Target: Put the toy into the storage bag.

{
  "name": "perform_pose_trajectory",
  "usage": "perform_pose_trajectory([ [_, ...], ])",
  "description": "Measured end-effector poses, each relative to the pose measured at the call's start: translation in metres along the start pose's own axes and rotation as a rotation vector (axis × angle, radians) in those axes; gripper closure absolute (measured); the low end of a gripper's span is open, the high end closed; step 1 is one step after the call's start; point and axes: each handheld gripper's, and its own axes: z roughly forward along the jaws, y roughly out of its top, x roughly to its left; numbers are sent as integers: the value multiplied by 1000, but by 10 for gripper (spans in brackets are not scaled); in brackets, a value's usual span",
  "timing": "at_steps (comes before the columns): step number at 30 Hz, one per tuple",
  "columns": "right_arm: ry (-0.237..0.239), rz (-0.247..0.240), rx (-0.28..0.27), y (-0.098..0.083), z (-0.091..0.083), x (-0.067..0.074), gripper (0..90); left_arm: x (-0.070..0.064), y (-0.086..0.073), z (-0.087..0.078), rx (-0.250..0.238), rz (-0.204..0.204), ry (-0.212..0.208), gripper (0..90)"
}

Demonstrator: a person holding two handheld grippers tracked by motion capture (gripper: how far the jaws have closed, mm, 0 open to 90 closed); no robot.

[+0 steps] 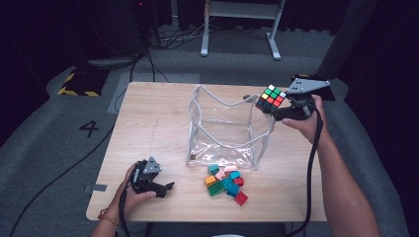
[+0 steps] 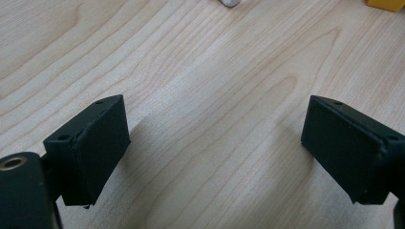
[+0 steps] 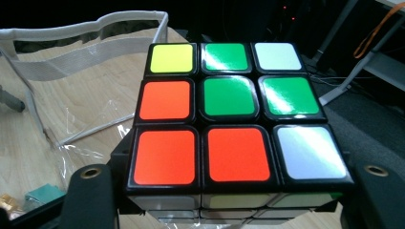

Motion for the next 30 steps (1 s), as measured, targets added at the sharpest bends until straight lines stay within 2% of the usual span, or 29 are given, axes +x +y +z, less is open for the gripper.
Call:
perform_pose_trajectory([
  [5,42,-34,8,7,9,3,334,0,0,0,0,0,0,92],
  [6,59,-57,6,9,13,3,333,0,0,0,0,0,-1,92],
  [10,113,-81,14,13,24,6,333,0,0,0,0,0,0,92],
  [14,137,-97,19,15,31,8,333,0,0,0,0,0,0,92],
  [24,193,-144,105,22,54,16,333,0,0,0,0,0,1,92],
  [30,244,-167,104,27,61,22,333,0,0,0,0,-1,-1,92],
])
